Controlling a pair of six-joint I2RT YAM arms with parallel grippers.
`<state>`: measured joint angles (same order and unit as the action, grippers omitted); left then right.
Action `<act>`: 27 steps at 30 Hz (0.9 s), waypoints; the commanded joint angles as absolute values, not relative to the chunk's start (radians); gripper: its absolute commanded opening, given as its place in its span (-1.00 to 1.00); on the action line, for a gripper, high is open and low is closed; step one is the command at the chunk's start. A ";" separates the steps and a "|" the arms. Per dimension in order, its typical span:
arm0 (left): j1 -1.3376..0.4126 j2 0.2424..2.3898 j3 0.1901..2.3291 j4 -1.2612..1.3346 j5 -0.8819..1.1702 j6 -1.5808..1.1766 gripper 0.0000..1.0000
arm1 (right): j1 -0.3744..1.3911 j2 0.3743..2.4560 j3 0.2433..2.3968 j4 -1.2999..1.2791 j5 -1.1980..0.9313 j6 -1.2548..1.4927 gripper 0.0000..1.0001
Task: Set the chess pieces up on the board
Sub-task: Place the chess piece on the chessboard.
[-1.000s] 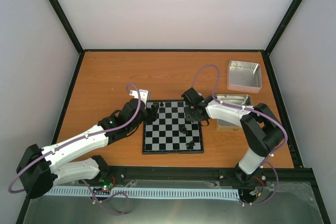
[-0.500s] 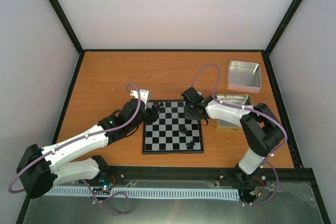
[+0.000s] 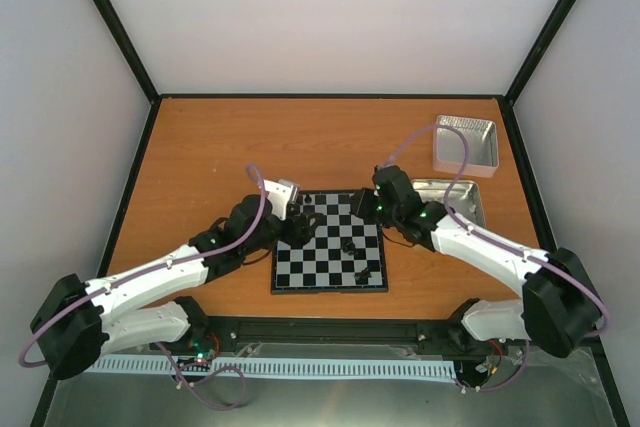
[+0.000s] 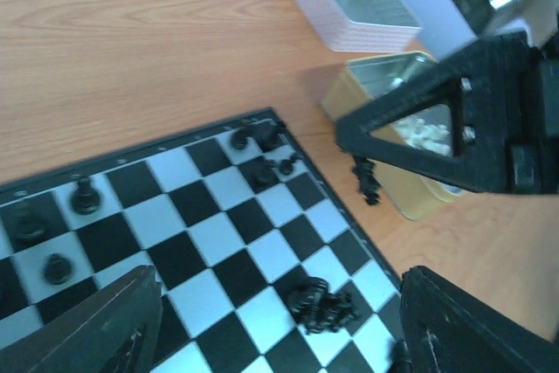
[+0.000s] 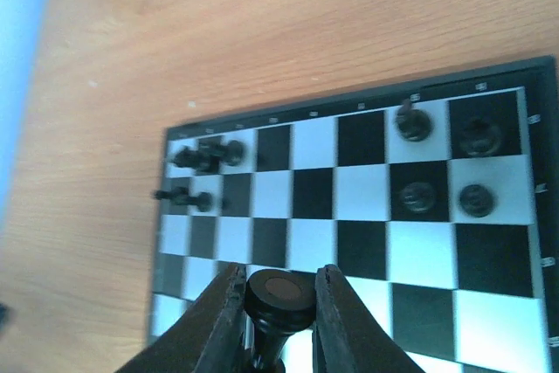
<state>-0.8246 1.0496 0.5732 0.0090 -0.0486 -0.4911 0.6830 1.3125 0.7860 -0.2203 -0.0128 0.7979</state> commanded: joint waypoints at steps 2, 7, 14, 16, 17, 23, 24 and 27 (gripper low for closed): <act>-0.851 1.070 0.531 0.259 0.146 -0.449 0.50 | 0.683 1.240 0.748 -0.075 -0.131 1.108 -0.63; -0.910 1.134 0.555 0.299 0.017 -0.419 0.44 | 0.692 1.248 0.752 -0.019 -0.197 1.301 -0.63; -0.913 1.210 0.599 0.349 -0.045 -0.475 0.16 | 0.698 1.287 0.742 0.043 -0.280 1.400 -0.63; -0.913 1.225 0.603 0.368 -0.052 -0.486 0.08 | 0.702 1.285 0.737 0.048 -0.287 1.414 -0.63; -0.913 1.231 0.604 0.375 -0.052 -0.490 0.05 | 0.703 1.284 0.737 0.046 -0.290 1.419 -0.63; -0.915 1.249 0.607 0.401 -0.079 -0.497 -0.21 | 0.704 1.275 0.723 0.051 -0.308 1.450 -0.63; -0.916 1.253 0.611 0.401 -0.076 -0.494 -0.26 | 0.704 1.276 0.720 0.057 -0.311 1.457 -0.63; -0.917 1.254 0.616 0.398 -0.071 -0.491 -0.47 | 0.704 1.283 0.719 0.063 -0.317 1.467 -0.63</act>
<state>-0.9058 1.2476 0.5697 0.3454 -0.0528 -0.4965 0.6964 1.2812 0.7300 0.0349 -0.2958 1.4288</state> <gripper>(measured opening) 0.327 0.189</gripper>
